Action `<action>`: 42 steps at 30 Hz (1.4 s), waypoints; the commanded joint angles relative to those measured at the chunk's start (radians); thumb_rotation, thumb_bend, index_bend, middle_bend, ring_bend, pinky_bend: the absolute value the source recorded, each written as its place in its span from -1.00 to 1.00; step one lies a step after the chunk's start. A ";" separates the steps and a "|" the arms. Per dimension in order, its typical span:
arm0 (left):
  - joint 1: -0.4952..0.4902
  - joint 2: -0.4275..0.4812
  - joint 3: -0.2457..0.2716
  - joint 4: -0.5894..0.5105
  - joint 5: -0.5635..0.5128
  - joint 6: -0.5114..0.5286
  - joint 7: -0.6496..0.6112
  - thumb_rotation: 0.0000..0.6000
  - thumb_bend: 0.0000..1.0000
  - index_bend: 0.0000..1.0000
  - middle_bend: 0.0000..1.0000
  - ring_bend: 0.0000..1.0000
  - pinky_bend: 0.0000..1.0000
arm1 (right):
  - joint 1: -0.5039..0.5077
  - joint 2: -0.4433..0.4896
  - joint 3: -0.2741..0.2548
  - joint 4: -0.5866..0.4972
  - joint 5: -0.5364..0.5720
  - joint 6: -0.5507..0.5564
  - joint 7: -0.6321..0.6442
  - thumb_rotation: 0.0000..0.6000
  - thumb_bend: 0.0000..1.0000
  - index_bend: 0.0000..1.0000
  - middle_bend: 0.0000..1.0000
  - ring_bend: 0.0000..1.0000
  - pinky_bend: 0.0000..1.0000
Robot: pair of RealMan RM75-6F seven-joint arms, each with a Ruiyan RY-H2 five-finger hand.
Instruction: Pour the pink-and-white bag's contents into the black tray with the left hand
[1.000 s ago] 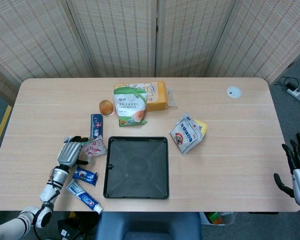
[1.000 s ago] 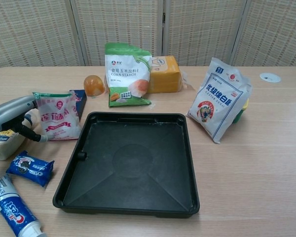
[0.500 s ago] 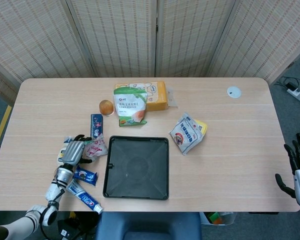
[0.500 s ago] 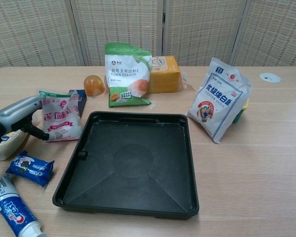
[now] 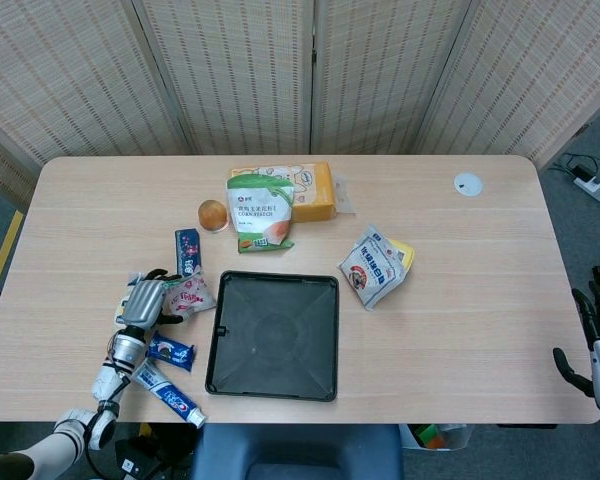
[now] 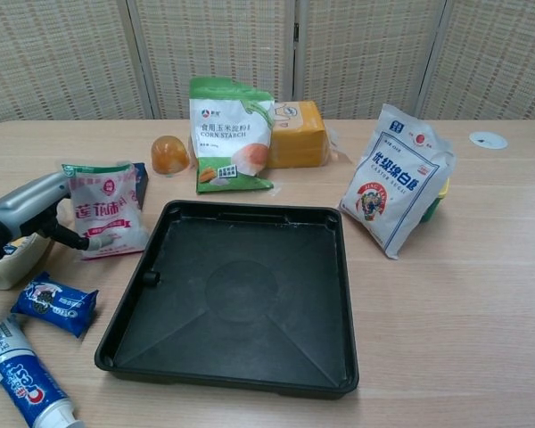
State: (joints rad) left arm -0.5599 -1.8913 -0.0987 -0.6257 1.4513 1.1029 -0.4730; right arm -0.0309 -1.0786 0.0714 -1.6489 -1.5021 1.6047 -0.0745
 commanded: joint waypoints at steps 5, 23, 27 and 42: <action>0.005 -0.012 0.042 0.069 0.060 0.068 -0.069 1.00 -0.04 0.15 0.27 0.11 -0.45 | -0.004 0.003 0.001 -0.005 -0.004 0.010 -0.004 1.00 -0.27 -1.00 -1.00 -0.94 -1.00; -0.001 0.017 0.113 0.176 0.171 0.249 -0.176 1.00 0.10 0.30 0.47 0.33 0.14 | -0.007 0.003 0.003 -0.013 -0.019 0.022 -0.010 1.00 -0.27 -1.00 -1.00 -0.94 -1.00; -0.033 0.073 0.118 0.127 0.200 0.294 -0.145 1.00 0.13 0.30 0.48 0.35 0.28 | -0.003 0.003 0.004 -0.013 -0.025 0.019 -0.012 1.00 -0.27 -1.00 -1.00 -0.94 -1.00; -0.188 0.337 0.145 -0.294 0.310 0.213 0.265 1.00 0.26 0.31 0.54 0.48 0.49 | 0.013 -0.001 0.006 -0.003 -0.040 0.007 -0.006 1.00 -0.27 -1.00 -1.00 -0.94 -1.00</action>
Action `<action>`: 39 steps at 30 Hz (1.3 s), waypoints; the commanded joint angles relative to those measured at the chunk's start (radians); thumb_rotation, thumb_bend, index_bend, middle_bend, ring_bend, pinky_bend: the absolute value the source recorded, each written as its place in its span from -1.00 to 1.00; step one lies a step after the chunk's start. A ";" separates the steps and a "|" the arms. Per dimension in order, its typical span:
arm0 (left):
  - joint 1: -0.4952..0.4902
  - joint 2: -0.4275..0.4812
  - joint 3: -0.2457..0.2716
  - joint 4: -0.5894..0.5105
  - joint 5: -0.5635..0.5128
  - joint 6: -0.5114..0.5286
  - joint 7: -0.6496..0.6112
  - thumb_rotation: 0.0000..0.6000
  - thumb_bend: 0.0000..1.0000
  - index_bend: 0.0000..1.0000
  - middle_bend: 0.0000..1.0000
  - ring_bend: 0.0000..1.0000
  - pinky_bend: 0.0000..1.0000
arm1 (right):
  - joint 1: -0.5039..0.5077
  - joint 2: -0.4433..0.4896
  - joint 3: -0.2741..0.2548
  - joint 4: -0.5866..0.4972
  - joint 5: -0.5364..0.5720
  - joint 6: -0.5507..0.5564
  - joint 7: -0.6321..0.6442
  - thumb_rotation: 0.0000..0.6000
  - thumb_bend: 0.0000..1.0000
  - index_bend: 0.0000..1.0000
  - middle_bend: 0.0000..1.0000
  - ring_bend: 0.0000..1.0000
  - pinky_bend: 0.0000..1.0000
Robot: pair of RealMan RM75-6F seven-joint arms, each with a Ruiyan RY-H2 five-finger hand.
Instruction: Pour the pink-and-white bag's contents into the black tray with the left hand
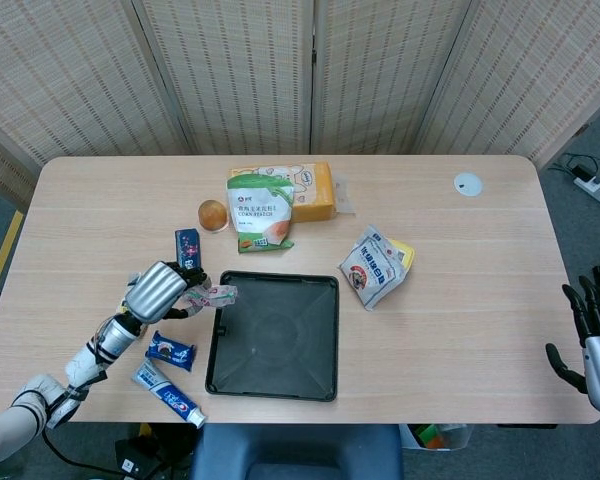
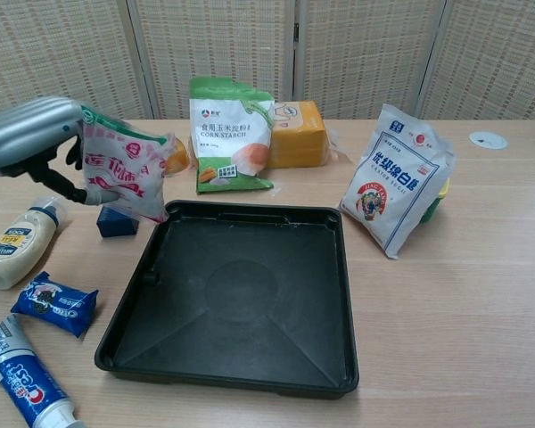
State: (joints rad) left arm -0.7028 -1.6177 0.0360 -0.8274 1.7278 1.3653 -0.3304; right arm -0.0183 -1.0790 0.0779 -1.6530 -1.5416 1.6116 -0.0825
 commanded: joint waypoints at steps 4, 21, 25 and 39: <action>-0.070 0.108 0.011 -0.177 0.047 -0.104 0.296 1.00 0.27 0.31 0.54 0.49 0.51 | -0.001 -0.002 0.000 0.008 -0.001 0.004 0.009 1.00 -0.27 -1.00 -1.00 -0.94 -1.00; -0.090 0.204 -0.028 -0.484 -0.057 -0.346 0.934 1.00 0.27 0.31 0.54 0.50 0.52 | 0.000 -0.010 0.001 0.030 0.005 0.001 0.028 1.00 -0.27 -1.00 -1.00 -0.94 -1.00; -0.084 0.211 -0.044 -0.534 -0.094 -0.370 1.052 1.00 0.27 0.31 0.54 0.50 0.52 | -0.001 -0.012 0.000 0.032 0.007 0.001 0.030 1.00 -0.27 -1.00 -1.00 -0.94 -1.00; -0.078 0.216 -0.074 -0.664 -0.235 -0.442 1.412 1.00 0.27 0.28 0.56 0.52 0.54 | -0.003 -0.012 0.001 0.036 0.009 0.004 0.034 1.00 -0.27 -1.00 -1.00 -0.94 -1.00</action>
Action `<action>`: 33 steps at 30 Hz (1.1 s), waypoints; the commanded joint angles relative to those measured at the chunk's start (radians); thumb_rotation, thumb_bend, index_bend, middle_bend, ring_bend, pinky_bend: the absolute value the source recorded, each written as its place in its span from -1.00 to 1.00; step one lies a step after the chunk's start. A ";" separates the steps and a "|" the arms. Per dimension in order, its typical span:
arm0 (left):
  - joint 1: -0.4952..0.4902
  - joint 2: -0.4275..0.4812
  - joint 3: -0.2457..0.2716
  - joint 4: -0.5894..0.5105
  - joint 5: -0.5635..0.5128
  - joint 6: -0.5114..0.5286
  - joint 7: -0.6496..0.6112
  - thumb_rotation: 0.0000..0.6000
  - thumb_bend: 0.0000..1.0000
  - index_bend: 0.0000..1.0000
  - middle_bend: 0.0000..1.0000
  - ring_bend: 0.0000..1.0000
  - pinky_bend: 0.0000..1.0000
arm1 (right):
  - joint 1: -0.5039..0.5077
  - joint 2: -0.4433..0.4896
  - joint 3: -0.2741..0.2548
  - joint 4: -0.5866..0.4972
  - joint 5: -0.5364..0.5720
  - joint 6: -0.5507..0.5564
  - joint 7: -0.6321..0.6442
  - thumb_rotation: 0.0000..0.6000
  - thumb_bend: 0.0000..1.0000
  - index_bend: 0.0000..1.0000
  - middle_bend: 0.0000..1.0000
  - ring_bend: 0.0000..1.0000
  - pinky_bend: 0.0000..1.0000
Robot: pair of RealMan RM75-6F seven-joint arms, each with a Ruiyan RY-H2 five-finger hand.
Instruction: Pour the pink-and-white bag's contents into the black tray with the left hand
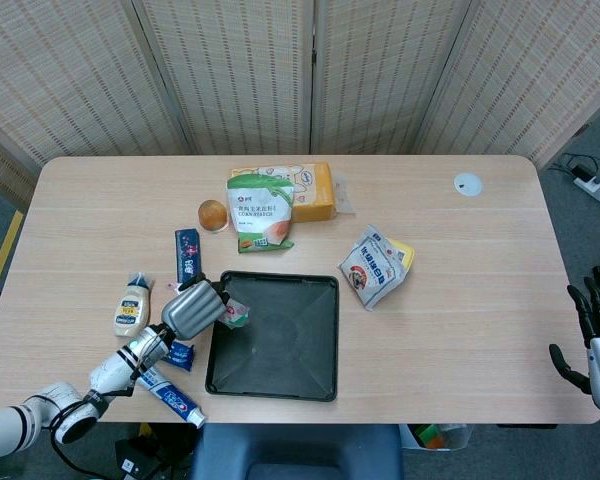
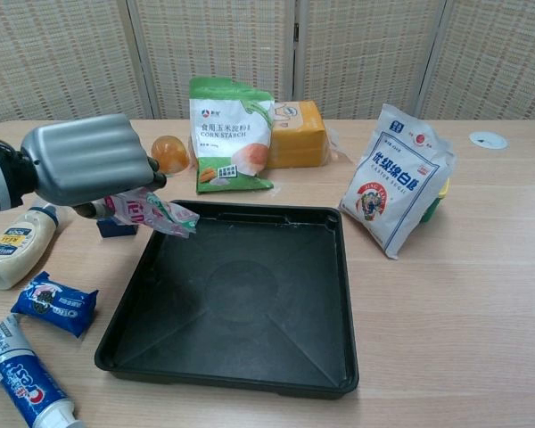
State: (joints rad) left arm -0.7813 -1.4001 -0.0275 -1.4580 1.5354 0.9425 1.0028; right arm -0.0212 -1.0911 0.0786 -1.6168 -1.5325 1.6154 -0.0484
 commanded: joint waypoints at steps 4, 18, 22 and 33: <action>0.001 -0.010 -0.016 -0.066 -0.090 -0.022 0.177 1.00 0.27 0.27 0.56 0.53 0.54 | -0.002 0.001 0.000 0.001 0.000 0.003 0.003 1.00 -0.27 -1.00 -1.00 -0.93 -1.00; -0.008 -0.060 -0.008 -0.126 -0.244 0.010 0.470 1.00 0.27 0.28 0.57 0.52 0.54 | -0.006 -0.004 -0.001 0.019 0.007 0.003 0.021 1.00 -0.27 -1.00 -1.00 -0.93 -1.00; -0.017 -0.073 -0.001 -0.132 -0.283 0.022 0.534 1.00 0.27 0.27 0.57 0.52 0.54 | -0.007 -0.005 0.000 0.022 0.010 0.002 0.025 1.00 -0.27 -1.00 -1.00 -0.93 -1.00; -0.035 -0.106 0.029 -0.138 -0.377 0.079 0.696 1.00 0.28 0.25 0.57 0.49 0.54 | -0.009 -0.003 0.000 0.018 0.012 0.004 0.021 1.00 -0.27 -1.00 -1.00 -0.92 -1.00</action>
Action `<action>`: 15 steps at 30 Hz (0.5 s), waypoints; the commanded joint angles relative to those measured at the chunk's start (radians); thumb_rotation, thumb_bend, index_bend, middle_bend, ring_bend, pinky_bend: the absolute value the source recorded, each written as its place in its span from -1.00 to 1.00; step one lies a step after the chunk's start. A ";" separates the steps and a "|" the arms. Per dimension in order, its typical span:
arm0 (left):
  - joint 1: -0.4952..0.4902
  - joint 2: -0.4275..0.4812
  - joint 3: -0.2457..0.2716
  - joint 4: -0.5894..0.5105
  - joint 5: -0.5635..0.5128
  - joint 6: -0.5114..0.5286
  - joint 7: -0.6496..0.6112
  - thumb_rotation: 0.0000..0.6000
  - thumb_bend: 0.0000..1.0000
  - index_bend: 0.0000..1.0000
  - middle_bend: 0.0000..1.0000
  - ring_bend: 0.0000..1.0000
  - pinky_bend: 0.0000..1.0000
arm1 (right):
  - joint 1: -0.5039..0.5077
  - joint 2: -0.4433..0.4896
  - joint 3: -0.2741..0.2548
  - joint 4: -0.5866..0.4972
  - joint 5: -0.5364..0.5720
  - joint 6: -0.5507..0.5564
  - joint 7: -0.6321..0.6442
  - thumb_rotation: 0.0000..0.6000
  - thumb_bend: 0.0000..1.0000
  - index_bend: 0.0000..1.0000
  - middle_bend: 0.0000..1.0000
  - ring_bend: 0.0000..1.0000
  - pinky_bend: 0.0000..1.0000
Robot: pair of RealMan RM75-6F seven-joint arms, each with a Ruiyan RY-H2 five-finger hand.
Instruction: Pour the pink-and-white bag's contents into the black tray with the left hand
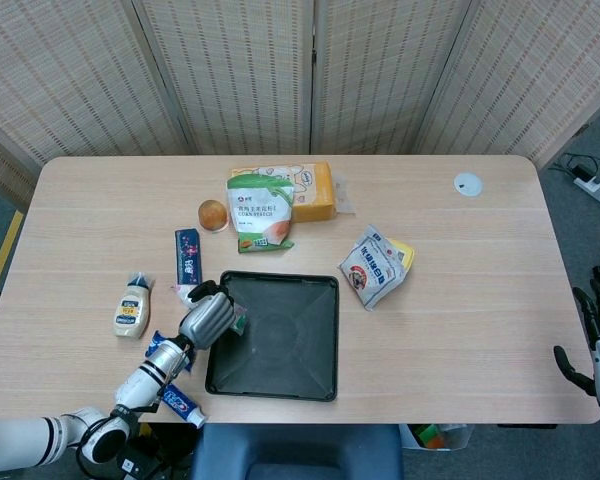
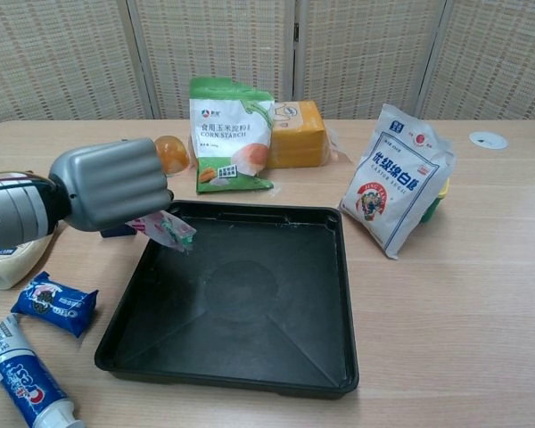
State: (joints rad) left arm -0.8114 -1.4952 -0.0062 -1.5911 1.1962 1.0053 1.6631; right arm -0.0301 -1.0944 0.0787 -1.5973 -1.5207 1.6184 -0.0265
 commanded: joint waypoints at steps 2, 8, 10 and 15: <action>-0.010 -0.016 0.008 -0.011 -0.053 0.023 0.038 1.00 0.28 0.24 0.57 0.49 0.54 | -0.002 0.000 0.000 -0.002 0.000 0.003 0.000 1.00 -0.27 -1.00 -1.00 -0.92 -1.00; -0.018 -0.016 0.012 -0.014 -0.059 0.039 -0.002 1.00 0.28 0.22 0.57 0.48 0.54 | -0.003 -0.001 0.000 0.000 0.005 -0.001 0.001 1.00 -0.27 -1.00 -1.00 -0.92 -1.00; -0.022 -0.012 0.011 -0.011 -0.040 0.028 -0.069 1.00 0.27 0.22 0.57 0.47 0.54 | -0.003 -0.002 0.000 0.001 0.005 -0.001 0.002 1.00 -0.27 -1.00 -1.00 -0.92 -1.00; -0.027 -0.001 0.014 0.027 0.054 0.014 -0.265 1.00 0.25 0.22 0.57 0.47 0.54 | -0.003 -0.002 0.000 0.001 0.006 -0.001 0.002 1.00 -0.27 -1.00 -1.00 -0.92 -1.00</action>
State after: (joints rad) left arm -0.8325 -1.5047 0.0053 -1.5898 1.1865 1.0310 1.5106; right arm -0.0334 -1.0961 0.0791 -1.5963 -1.5149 1.6177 -0.0249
